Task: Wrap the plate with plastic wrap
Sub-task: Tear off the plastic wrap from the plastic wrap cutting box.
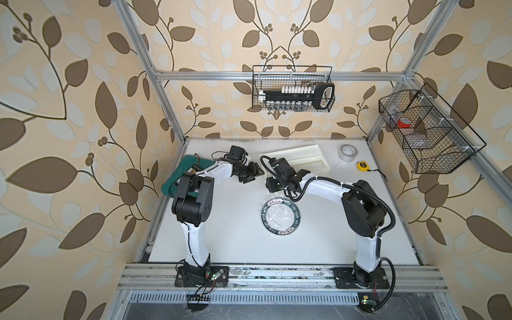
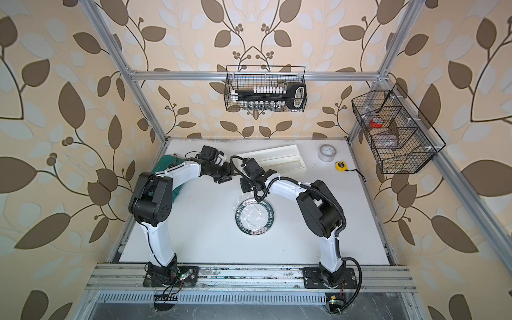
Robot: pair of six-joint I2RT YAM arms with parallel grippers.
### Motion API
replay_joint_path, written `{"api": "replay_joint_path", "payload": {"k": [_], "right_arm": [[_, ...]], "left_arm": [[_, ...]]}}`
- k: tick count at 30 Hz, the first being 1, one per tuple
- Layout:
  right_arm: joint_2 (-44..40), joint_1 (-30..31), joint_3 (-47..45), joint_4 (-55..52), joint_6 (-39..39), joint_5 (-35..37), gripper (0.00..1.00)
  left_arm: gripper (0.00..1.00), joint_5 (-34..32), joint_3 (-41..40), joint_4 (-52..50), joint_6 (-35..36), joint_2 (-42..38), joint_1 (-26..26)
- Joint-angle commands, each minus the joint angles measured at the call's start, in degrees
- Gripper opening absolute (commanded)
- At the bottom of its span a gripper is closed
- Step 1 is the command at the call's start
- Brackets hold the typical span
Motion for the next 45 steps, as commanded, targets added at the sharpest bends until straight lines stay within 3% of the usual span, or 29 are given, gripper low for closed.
{"api": "replay_joint_path", "payload": {"k": [1,4,7,9,15,27,33,35,39,45], "right_arm": [[1.4,0.0,1.2,0.3,0.5,3.0,0.40],[2.5,0.0,1.0,0.1,1.4,2.8,0.30],[2.9,0.0,-0.4,0.2,3.9,2.6,0.08],[3.1,0.0,-1.7,0.5,6.2,0.9,0.00],[4.9,0.0,-5.7,-0.1,11.5,-0.7,0.00],[7.3,1.0,-9.6,-3.7,13.8,0.4,0.00],[2.0,0.9,-18.4,5.1,16.5,0.9,0.00],[-0.8,0.4,-21.3,9.3,16.6,0.2,0.00],[0.3,-3.8,-19.2,3.6,16.1,1.0,0.00],[-0.3,-7.5,-21.8,4.1,18.0,-1.1,0.00]], "left_arm": [[0.62,1.7,0.9,3.7,-1.4,0.3,-1.1],[0.55,1.3,0.6,4.7,-2.3,1.1,-1.2],[0.46,-0.1,0.7,5.3,-3.2,2.5,-1.1],[0.39,-0.4,1.7,5.4,-4.0,4.2,-1.1],[0.26,-1.4,5.9,5.4,-5.2,9.2,-1.0],[0.24,-1.1,14.0,2.9,-4.9,15.3,-1.1],[0.24,-0.8,16.0,2.3,-4.8,16.6,-1.1],[0.23,-0.8,16.7,1.6,-4.4,16.9,-1.1],[0.23,-1.1,17.9,0.6,-3.7,17.1,-1.1],[0.23,-1.4,18.5,0.0,-3.2,18.1,-1.1]]}}
